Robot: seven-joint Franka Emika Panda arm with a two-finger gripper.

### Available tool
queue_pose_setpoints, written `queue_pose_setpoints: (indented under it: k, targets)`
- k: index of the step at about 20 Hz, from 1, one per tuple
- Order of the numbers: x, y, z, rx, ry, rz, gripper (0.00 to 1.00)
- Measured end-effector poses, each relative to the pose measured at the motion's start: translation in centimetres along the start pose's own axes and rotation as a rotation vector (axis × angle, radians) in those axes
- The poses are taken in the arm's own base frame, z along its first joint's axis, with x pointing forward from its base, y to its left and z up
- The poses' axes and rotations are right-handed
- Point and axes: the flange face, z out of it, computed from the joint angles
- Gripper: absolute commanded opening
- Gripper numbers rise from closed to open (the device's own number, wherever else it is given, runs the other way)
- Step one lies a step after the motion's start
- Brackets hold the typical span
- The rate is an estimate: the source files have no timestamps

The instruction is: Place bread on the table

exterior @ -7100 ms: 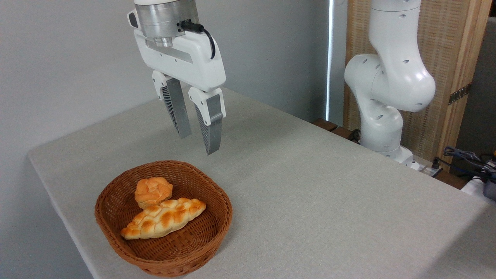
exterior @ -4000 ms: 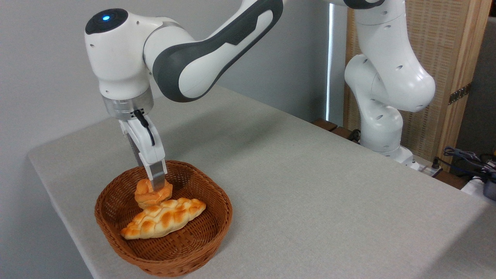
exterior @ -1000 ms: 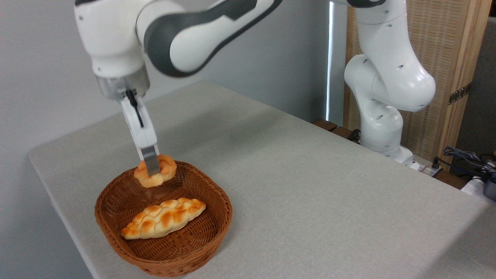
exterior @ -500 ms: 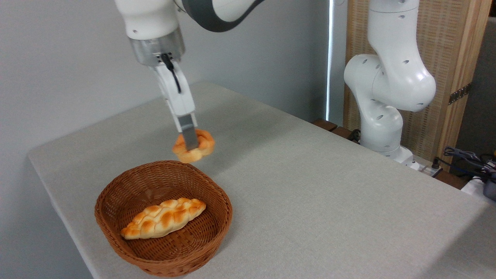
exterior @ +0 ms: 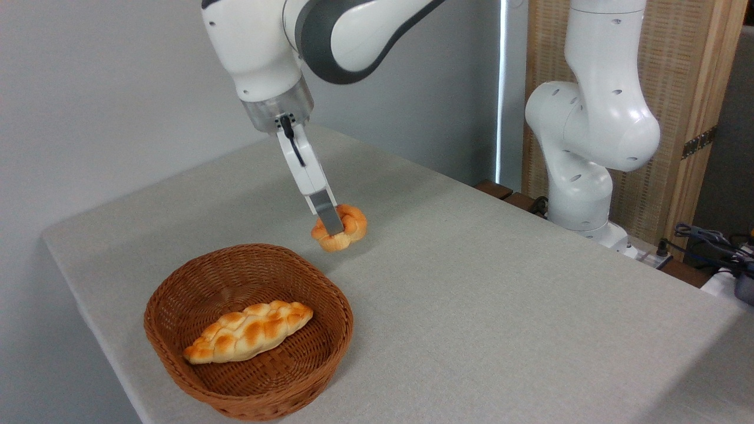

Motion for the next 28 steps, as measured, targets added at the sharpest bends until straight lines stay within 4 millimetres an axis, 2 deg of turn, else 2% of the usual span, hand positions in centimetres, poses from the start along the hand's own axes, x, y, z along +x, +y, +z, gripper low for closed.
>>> queue_pose_setpoints:
  k: [4, 5, 6, 21, 24, 28]
  targets:
    - [0.6, 0.5, 1.7, -0.006, -0.01, 0.014, 0.9]
    - [0.5, 0.5, 1.8, -0.008, -0.011, 0.014, 0.92]
    - [0.5, 0.5, 1.9, -0.008, -0.012, 0.014, 1.0]
    - [0.5, 0.5, 1.6, -0.002, -0.007, 0.013, 1.0]
    - [0.4, 0.3, -0.3, 0.028, 0.017, -0.006, 1.0]
    - [0.2, -0.3, -4.9, 0.099, 0.082, -0.111, 1.0]
